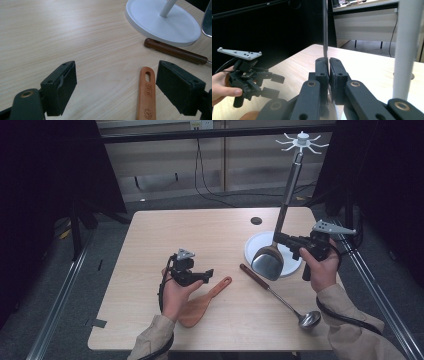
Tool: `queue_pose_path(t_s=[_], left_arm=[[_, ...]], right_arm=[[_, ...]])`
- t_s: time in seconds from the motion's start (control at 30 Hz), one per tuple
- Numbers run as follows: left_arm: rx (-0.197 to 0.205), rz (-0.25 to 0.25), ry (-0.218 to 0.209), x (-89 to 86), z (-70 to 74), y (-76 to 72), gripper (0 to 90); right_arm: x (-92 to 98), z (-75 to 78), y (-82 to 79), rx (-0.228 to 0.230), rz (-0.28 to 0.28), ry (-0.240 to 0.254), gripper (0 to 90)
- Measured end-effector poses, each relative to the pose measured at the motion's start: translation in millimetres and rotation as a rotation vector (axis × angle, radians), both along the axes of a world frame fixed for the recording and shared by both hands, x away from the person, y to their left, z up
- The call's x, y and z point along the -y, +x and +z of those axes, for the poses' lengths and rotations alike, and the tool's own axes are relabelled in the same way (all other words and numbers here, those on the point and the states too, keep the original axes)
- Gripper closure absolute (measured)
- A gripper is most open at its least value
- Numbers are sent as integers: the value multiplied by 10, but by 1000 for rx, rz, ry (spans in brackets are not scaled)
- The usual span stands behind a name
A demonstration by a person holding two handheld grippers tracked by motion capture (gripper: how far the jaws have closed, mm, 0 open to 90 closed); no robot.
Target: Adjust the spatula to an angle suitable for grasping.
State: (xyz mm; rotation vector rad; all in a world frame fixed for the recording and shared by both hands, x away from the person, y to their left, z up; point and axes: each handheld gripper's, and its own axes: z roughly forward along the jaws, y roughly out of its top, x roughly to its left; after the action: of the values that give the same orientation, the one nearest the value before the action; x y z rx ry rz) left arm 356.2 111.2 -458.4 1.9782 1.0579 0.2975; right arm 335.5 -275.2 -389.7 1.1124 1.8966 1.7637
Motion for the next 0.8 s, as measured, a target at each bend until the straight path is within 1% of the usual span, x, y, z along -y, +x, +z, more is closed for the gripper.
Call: queue_pose_path(t_s=[0.27,0.33,0.4,0.47,0.53,0.57,0.63,0.7,0.77,0.8], left_arm=[[1,2,4,2,-10,0,166],[1,2,5,3,-12,0,166],[2,2,6,2,-12,1,166],[3,3,6,-1,-12,2,166],[3,-1,11,-6,-12,3,165],[3,2,4,-3,-16,3,165],[2,0,6,-10,-20,4,164],[1,-5,17,-22,-18,6,164],[1,0,8,-21,-19,5,163],[2,0,13,-27,-17,5,164]], right_arm=[[60,-26,61,9,-28,0,845],[73,-29,72,14,-33,-16,843],[85,-32,85,15,-37,-14,839],[87,-33,88,15,-40,-8,820],[86,-34,91,22,-49,-17,809],[86,-34,95,24,-50,-19,800],[86,-33,103,25,-46,-10,746],[74,-24,106,27,-61,-15,698],[70,-18,115,28,-66,-22,678],[72,-19,120,28,-67,-22,668]])
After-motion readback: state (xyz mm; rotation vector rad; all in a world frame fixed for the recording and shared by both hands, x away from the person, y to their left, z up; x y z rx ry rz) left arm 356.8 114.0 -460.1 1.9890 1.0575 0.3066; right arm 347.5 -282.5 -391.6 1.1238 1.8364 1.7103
